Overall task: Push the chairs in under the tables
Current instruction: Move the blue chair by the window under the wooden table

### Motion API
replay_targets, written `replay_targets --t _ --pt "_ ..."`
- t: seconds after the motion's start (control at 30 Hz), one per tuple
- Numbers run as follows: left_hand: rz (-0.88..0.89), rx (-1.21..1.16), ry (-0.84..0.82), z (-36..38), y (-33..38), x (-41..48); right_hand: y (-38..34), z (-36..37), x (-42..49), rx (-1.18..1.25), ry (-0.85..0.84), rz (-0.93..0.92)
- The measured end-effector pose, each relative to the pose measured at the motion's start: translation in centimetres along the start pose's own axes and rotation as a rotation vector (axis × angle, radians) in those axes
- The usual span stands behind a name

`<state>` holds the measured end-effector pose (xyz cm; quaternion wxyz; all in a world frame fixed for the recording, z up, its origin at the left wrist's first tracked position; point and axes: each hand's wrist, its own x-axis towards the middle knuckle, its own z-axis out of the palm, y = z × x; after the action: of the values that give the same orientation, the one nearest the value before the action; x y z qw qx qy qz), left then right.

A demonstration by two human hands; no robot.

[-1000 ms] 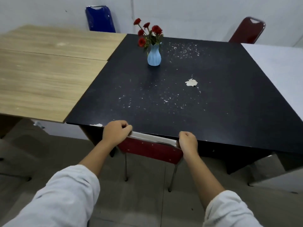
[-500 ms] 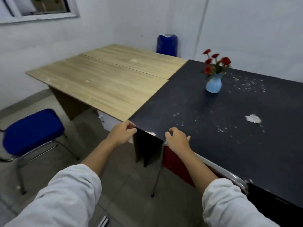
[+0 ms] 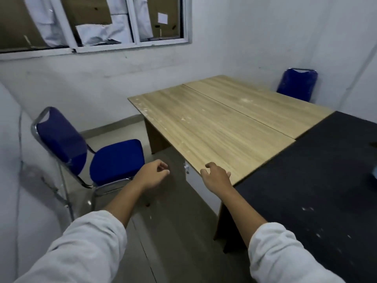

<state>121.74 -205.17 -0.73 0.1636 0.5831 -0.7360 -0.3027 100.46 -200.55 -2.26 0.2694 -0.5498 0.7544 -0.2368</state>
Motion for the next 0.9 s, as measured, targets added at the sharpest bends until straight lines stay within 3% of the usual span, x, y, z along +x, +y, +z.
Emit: replay_targets --t 0.23,0.63,0.9 --pt "-0.118 -0.035 0.134 -5.5 -3.5 6.2 -6.7 2.8 10.3 -0.037 -0.094 -0.149" --pt "-0.415 -0.064 0.317 -14.0 -13.2 8.4 -16.3 8.6 17.9 -0.105 -0.257 -0.35" --pt "-0.511 -0.086 0.412 -21.1 -22.3 11.3 -25.2 18.0 23.8 -0.131 -0.365 -0.432"
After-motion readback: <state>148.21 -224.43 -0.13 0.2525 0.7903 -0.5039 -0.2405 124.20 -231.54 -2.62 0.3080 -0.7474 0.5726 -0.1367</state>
